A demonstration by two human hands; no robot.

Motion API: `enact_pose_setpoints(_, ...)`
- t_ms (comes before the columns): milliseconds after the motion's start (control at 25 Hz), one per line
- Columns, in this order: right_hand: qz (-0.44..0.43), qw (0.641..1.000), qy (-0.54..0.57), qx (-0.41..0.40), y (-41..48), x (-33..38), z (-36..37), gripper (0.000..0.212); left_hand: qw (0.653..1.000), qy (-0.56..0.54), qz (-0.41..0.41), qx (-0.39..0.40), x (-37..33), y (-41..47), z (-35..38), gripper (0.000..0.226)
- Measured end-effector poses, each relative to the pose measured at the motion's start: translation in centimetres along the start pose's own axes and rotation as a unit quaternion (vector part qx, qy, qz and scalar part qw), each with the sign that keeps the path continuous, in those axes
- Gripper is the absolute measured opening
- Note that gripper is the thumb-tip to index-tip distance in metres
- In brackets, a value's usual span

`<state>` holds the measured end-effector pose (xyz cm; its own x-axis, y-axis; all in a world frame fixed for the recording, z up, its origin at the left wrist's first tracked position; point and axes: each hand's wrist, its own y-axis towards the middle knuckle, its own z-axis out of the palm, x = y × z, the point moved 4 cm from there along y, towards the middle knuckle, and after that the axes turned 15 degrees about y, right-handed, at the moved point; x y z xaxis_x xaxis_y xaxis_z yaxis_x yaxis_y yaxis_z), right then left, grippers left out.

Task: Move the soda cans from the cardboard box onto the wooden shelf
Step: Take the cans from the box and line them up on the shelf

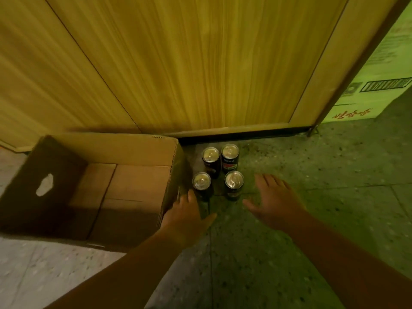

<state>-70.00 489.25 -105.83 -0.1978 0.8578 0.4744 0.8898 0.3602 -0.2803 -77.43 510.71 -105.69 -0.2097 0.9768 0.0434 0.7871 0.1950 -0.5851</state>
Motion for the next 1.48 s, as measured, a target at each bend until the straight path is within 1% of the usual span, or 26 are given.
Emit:
enact_pose_setpoints(80, -0.001, 1.0, 0.008, 0.012, 0.9, -1.0, 2.4, 0.086, 0.996, -0.09, -0.025, -0.013, 0.0, 2.4, 2.2, 0.104)
enact_pose_setpoints(160, -0.001, 1.0, 0.017, 0.011, 1.7, -1.6, 4.0, 0.088, 0.977, -0.201, -0.034, -0.058, 0.0, 4.7, 3.3, 0.105)
enact_pose_setpoints(240, 0.0, 0.999, 0.041, 0.001, 2.7, -1.8, 5.3, 0.091, 0.956, -0.267, -0.048, -0.109, -0.1, 6.4, 3.7, 0.094)
enact_pose_setpoints(320, 0.012, 0.993, 0.118, -0.005, 3.8, -1.8, 6.1, 0.091, 0.936, -0.306, -0.064, -0.164, 0.2, 7.3, 3.9, 0.08)
enact_pose_setpoints(400, 0.02, 0.975, 0.218, -0.027, 4.6, -1.5, 6.9, 0.083, 0.917, -0.338, -0.07, -0.201, 0.3, 7.6, 4.0, 0.068)
enact_pose_setpoints(480, 0.019, 0.956, 0.286, -0.058, 5.2, -1.2, 7.4, 0.071, 0.9, -0.372, -0.07, -0.217, 0.1, 7.7, 4.1, 0.058)
enact_pose_setpoints(560, 0.031, 0.937, 0.339, -0.078, 5.4, -1.0, 7.5, 0.063, 0.884, -0.402, -0.077, -0.228, 0.0, 7.8, 4.0, 0.054)
enact_pose_setpoints(640, 0.039, 0.923, 0.373, -0.087, 5.5, -1.0, 7.6, 0.06, 0.878, -0.416, -0.081, -0.224, -0.1, 8.0, 3.8, 0.051)
enact_pose_setpoints(720, 0.039, 0.921, 0.377, -0.09, 5.6, -1.0, 7.4, 0.057, 0.878, -0.423, -0.076, -0.211, -0.3, 8.0, 3.8, 0.047)
enact_pose_setpoints(800, 0.038, 0.922, 0.372, -0.106, 5.1, -1.0, 6.6, 0.055, 0.885, -0.412, -0.068, -0.203, -0.4, 7.3, 3.5, 0.045)
enact_pose_setpoints(920, 0.043, 0.922, 0.36, -0.135, 3.1, -0.1, 3.1, 0.053, 0.897, -0.392, -0.07, -0.193, -0.8, 4.3, 1.2, 0.042)
enact_pose_setpoints(1040, 0.044, 0.923, 0.36, -0.128, -0.3, 2.0, -2.2, 0.055, 0.917, -0.35, -0.09, -0.169, -1.3, -0.4, -2.2, 0.05)
enact_pose_setpoints(1120, 0.046, 0.925, 0.356, -0.124, -2.9, 4.0, -6.2, 0.057, 0.918, -0.354, -0.077, -0.162, -1.7, -4.3, -5.3, 0.05)
enact_pose_setpoints(1200, 0.045, 0.925, 0.357, -0.122, -5.8, 6.6, -10.9, 0.058, 0.917, -0.358, -0.066, -0.164, -1.6, -8.5, -9.2, 0.043)
enact_pose_setpoints(1280, 0.046, 0.928, 0.353, -0.111, -8.7, 9.7, -16.4, 0.06, 0.916, -0.359, -0.053, -0.171, -1.0, -13.0, -14.5, 0.035)
enact_pose_setpoints(1480, 0.019, 0.941, 0.323, -0.1, -15.4, 19.8, -32.2, 0.066, 0.902, -0.385, 0.001, -0.198, 1.8, -25.6, -30.4, 0.051)
